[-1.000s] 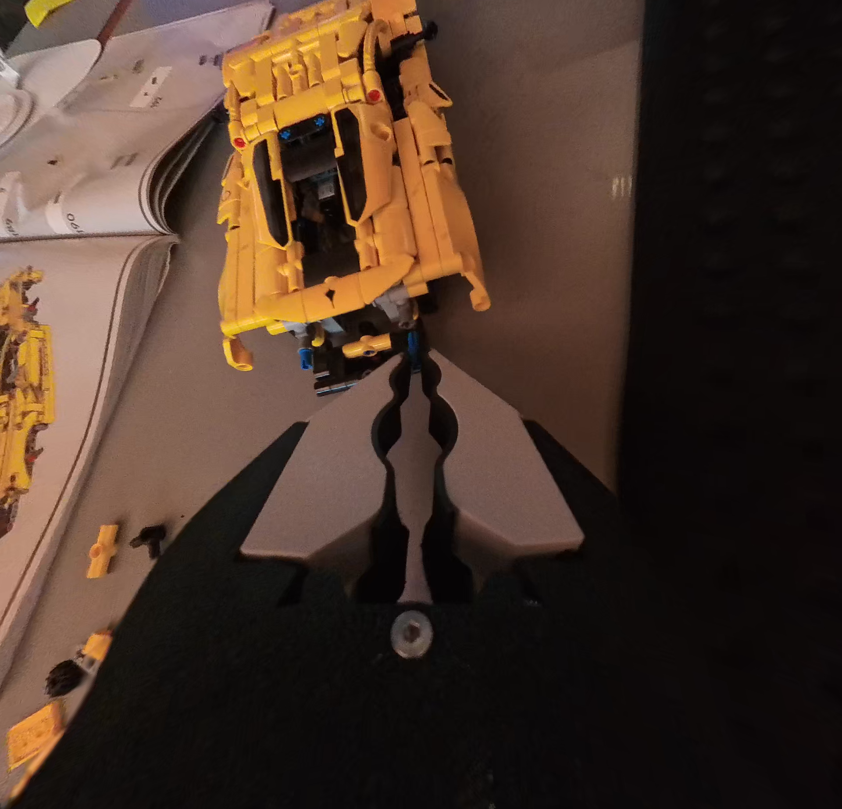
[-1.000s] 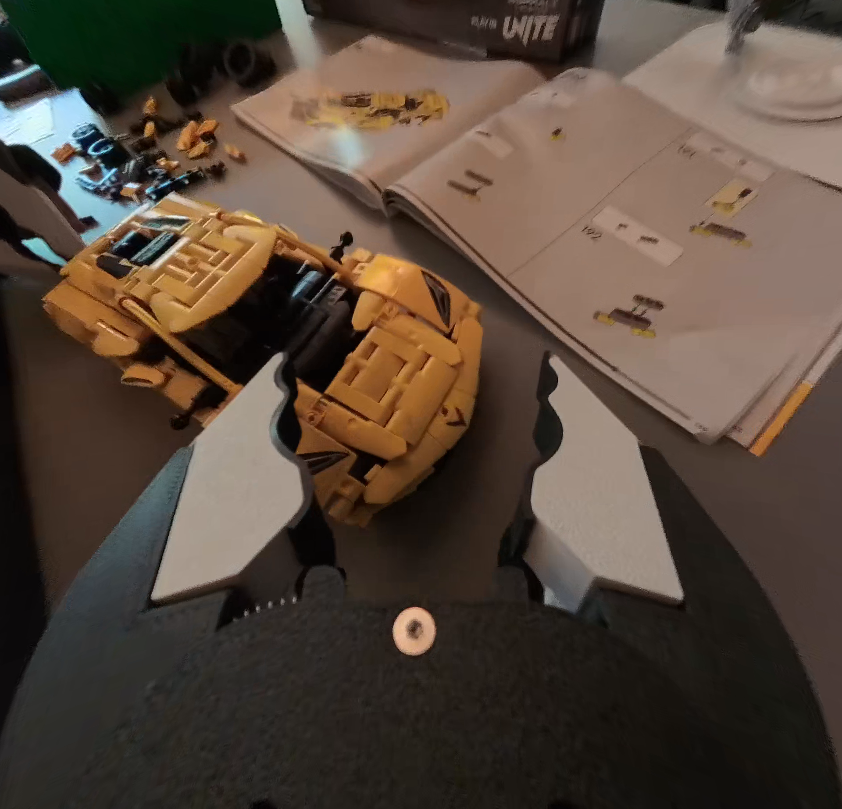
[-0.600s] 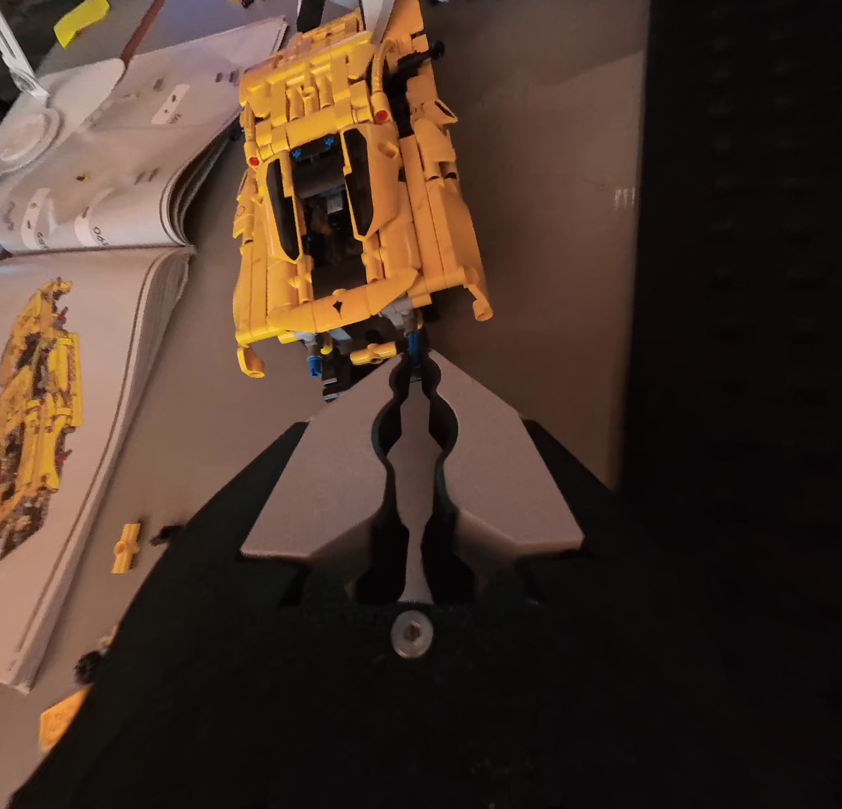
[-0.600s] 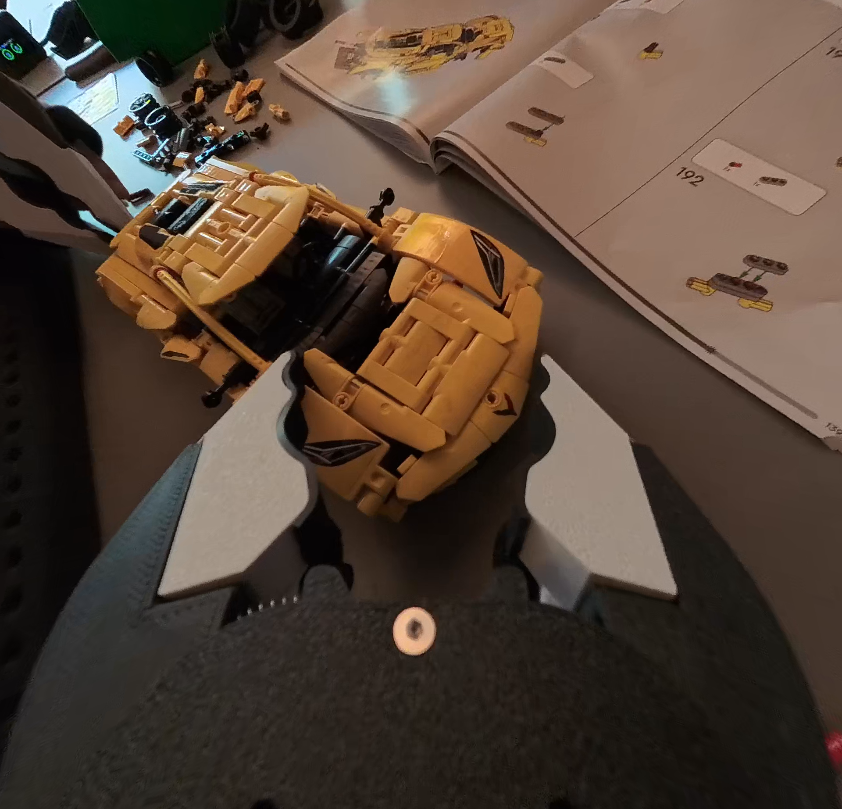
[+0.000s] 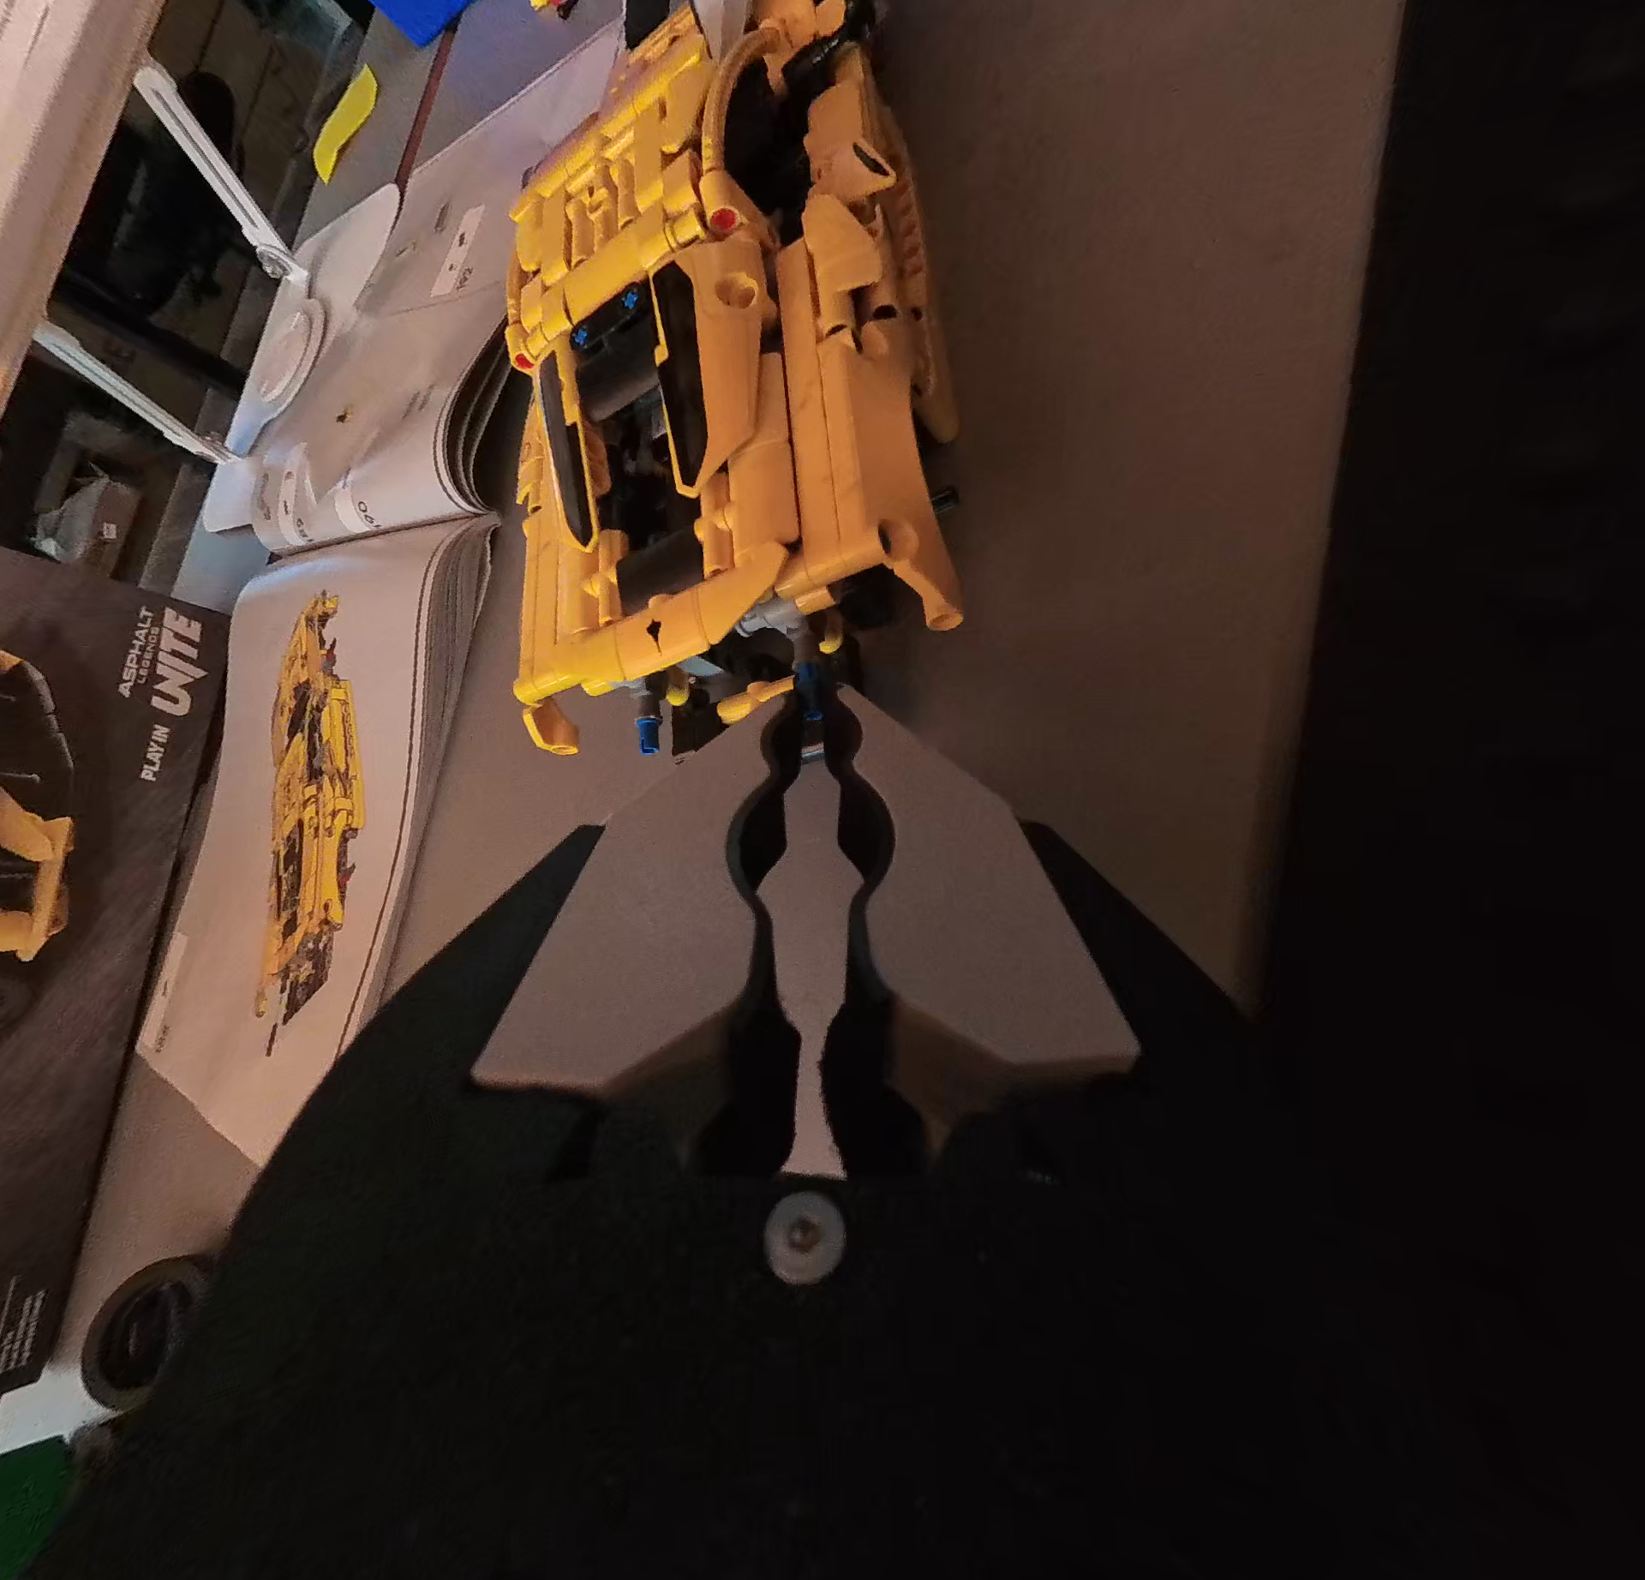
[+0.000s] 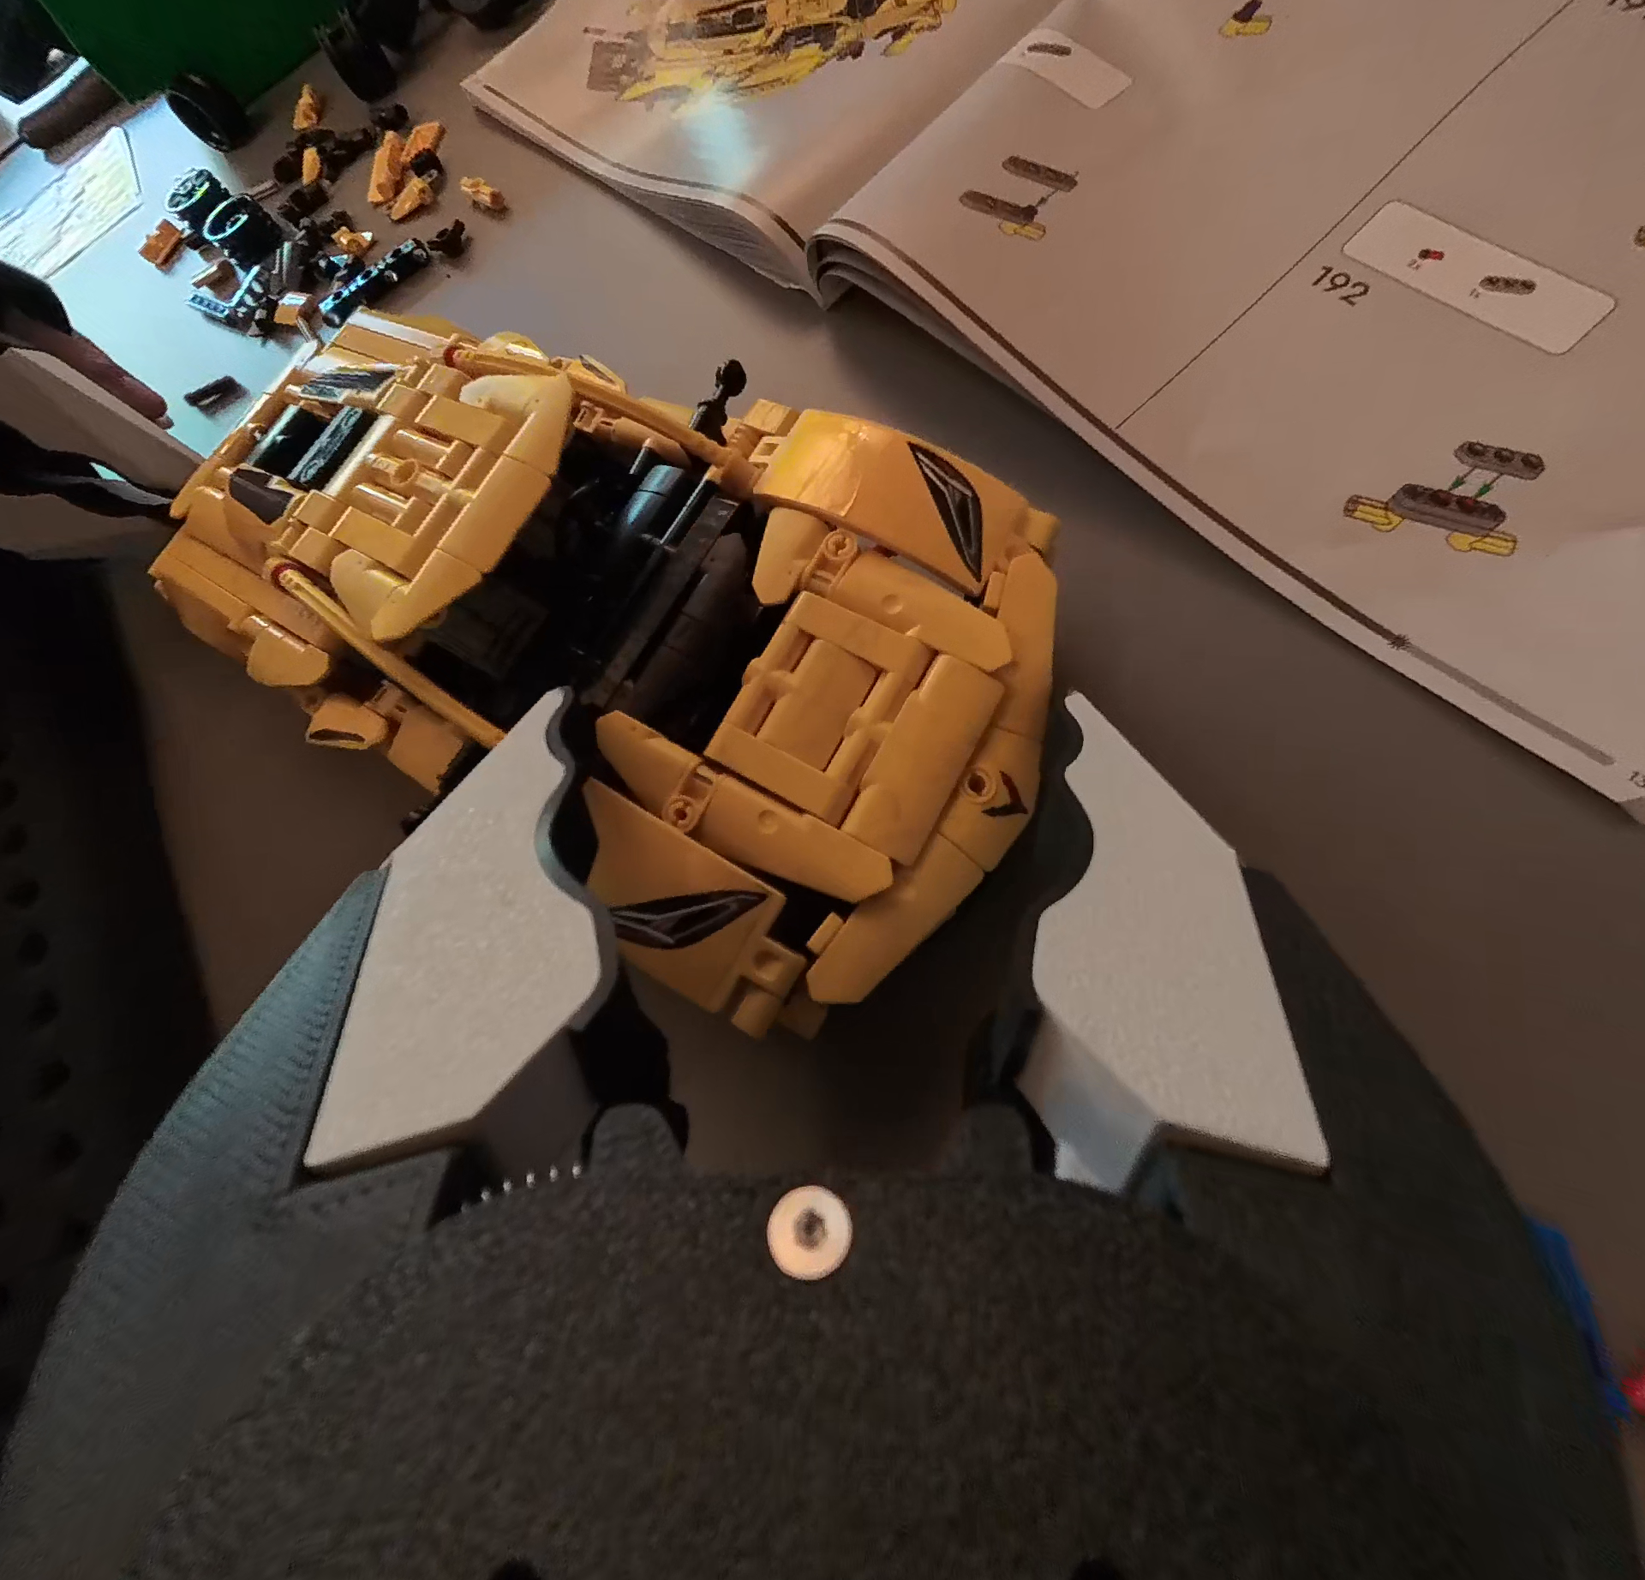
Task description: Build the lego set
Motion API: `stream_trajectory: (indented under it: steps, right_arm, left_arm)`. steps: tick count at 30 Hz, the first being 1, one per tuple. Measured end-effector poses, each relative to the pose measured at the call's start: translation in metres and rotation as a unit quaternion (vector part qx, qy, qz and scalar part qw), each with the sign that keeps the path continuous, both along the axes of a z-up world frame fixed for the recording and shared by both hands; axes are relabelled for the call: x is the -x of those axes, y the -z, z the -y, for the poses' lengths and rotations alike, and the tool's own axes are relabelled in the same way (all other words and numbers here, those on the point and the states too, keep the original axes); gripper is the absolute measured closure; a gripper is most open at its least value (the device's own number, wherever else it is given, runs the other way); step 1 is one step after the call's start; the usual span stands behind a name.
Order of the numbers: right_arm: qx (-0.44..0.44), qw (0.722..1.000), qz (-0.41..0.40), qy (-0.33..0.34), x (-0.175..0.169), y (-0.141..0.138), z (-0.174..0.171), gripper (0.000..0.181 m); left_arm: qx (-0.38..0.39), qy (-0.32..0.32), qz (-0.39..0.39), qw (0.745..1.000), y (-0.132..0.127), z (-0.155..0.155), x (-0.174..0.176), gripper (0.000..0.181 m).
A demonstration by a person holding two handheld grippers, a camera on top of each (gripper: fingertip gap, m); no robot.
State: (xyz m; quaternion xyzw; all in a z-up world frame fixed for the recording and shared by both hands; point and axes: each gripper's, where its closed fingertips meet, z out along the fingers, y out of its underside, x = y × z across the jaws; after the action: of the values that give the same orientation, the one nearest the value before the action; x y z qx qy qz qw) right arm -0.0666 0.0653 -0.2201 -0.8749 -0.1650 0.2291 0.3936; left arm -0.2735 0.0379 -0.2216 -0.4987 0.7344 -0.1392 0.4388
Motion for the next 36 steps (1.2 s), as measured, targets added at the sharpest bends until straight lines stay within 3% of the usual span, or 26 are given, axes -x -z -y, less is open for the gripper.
stream_trajectory:
  steps: [19, 24, 27, 30, 34, 36]
  right_arm:
    - [0.013, 1.000, 0.005, 0.021, 0.003, 0.001, 0.000, 0.077]
    - [-0.017, 1.000, -0.001, 0.005, 0.003, -0.004, -0.002, 0.082]
    - [-0.066, 0.997, 0.000, 0.026, -0.009, -0.022, -0.007, 0.083]
    - [-0.101, 0.992, -0.041, 0.057, -0.022, -0.041, -0.010, 0.091]
    - [-0.143, 0.981, -0.097, 0.084, -0.024, -0.064, -0.009, 0.108]
    - [-0.145, 0.980, -0.111, 0.084, -0.020, -0.066, -0.008, 0.112]
  left_arm:
    - [0.026, 0.009, -0.011, 1.000, 0.000, 0.004, -0.004, 0.179]
    - [0.092, 0.011, 0.011, 0.996, -0.003, 0.005, 0.004, 0.176]
    - [0.145, -0.035, 0.053, 0.987, -0.017, -0.005, 0.022, 0.161]
    - [0.215, -0.151, 0.128, 0.956, -0.045, -0.035, 0.041, 0.162]
    - [0.325, -0.306, 0.239, 0.863, -0.069, -0.066, 0.060, 0.161]
    - [0.330, -0.328, 0.285, 0.838, -0.069, -0.070, 0.059, 0.162]
